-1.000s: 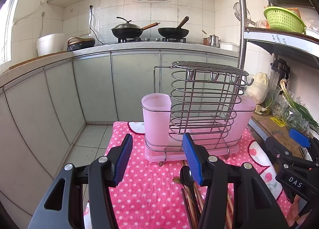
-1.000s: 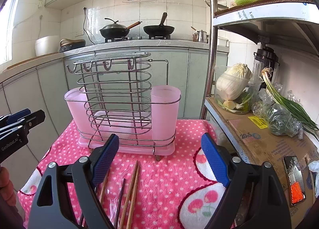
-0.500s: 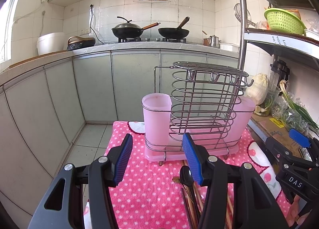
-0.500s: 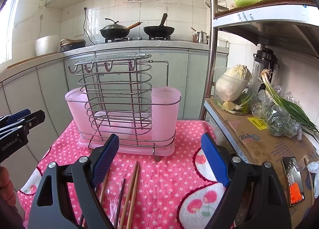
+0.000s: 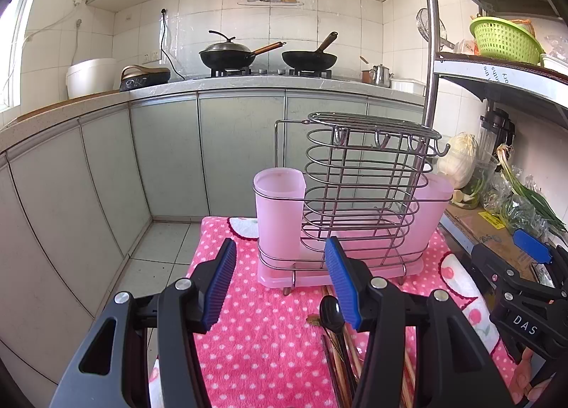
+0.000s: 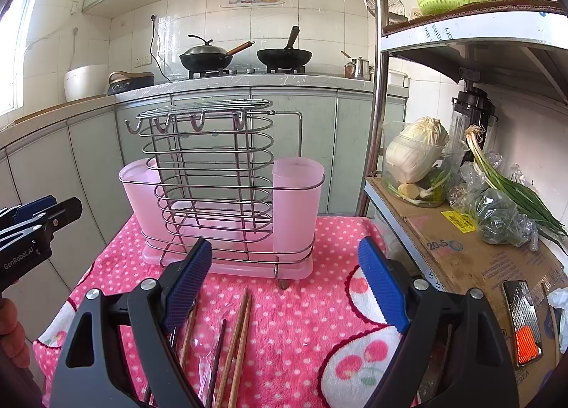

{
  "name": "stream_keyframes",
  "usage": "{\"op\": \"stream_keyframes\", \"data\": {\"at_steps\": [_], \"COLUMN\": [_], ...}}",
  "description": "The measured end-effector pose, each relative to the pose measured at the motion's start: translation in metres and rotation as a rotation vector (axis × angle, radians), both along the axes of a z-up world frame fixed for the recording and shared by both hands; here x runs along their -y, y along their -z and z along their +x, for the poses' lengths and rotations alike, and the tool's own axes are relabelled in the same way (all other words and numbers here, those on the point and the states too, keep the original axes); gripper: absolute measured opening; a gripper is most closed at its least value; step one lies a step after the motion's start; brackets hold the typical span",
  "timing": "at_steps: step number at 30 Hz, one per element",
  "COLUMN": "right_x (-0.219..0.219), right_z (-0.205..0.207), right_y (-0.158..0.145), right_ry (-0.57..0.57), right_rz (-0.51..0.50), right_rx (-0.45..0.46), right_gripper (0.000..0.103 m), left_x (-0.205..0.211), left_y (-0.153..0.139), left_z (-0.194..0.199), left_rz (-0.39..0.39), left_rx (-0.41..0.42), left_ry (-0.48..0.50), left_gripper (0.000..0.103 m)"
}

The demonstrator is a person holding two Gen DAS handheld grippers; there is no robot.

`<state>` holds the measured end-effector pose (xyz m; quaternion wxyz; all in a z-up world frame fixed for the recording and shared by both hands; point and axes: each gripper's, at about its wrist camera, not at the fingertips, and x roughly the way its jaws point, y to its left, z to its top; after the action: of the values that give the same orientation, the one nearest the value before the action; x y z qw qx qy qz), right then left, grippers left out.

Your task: Organize utensils

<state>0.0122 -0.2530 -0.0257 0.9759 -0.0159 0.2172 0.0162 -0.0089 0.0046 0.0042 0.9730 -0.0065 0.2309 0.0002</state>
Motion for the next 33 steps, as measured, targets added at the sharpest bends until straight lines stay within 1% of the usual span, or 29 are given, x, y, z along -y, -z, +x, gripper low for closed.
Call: {"op": "stream_keyframes", "data": {"at_steps": [33], "right_x": [0.0012], "right_z": [-0.0067], "right_y": [-0.0042], "right_ry": [-0.001], "right_rz": [0.009], "right_rx": [0.016], "right_gripper": [0.085], "left_x": [0.0015], "left_y": [-0.0032], "left_z": [-0.0058], "left_rz": [0.006], "left_rx": [0.006], "left_ry": [0.007], "left_gripper": [0.052]}}
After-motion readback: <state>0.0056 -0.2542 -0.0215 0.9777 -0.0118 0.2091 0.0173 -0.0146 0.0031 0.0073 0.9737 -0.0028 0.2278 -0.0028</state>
